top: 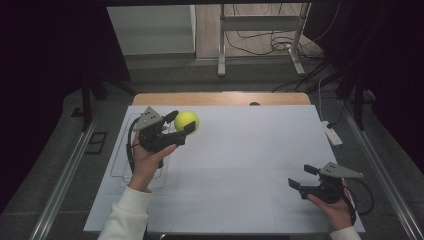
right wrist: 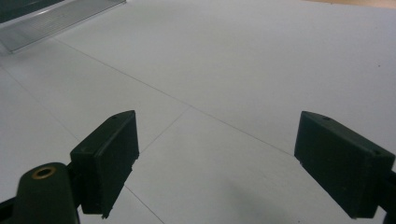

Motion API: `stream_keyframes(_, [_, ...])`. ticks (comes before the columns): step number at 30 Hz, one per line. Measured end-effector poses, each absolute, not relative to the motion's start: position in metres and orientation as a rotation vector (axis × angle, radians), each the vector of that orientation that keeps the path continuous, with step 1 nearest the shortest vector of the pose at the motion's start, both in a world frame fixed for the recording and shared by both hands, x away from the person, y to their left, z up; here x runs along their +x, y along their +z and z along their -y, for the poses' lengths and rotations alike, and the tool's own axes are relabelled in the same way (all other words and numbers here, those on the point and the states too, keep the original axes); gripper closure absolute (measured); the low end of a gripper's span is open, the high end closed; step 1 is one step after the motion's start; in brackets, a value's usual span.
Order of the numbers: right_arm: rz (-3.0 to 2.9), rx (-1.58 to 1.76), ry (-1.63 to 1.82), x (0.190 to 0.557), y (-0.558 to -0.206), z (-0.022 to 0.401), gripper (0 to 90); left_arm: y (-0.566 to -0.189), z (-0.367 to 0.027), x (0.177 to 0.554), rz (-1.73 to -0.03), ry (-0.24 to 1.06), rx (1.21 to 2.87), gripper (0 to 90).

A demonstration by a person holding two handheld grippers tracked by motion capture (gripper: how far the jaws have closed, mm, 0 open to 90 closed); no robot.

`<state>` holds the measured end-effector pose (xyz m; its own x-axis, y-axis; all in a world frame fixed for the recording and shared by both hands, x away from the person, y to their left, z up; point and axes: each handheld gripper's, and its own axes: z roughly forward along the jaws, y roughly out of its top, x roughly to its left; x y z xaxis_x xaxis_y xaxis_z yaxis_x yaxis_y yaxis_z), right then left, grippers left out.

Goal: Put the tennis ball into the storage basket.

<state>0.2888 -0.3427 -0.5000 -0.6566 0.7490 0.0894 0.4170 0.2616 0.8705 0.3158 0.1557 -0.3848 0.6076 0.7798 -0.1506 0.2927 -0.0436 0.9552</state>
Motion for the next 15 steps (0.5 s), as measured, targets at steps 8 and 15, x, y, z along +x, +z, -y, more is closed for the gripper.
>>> stream_keyframes(8, [-2.198, 1.064, 1.354, 0.289, -0.5, 0.342, 14.2, -0.384, -0.163, 0.317, -0.929, 0.511, 1.606, 28.1])
stream_keyframes(15, [-2.194, 1.064, 1.356, 0.289, -0.5, 0.342, 14.1, -0.385, -0.168, 0.319, -0.945, 0.524, 1.598, 28.1])
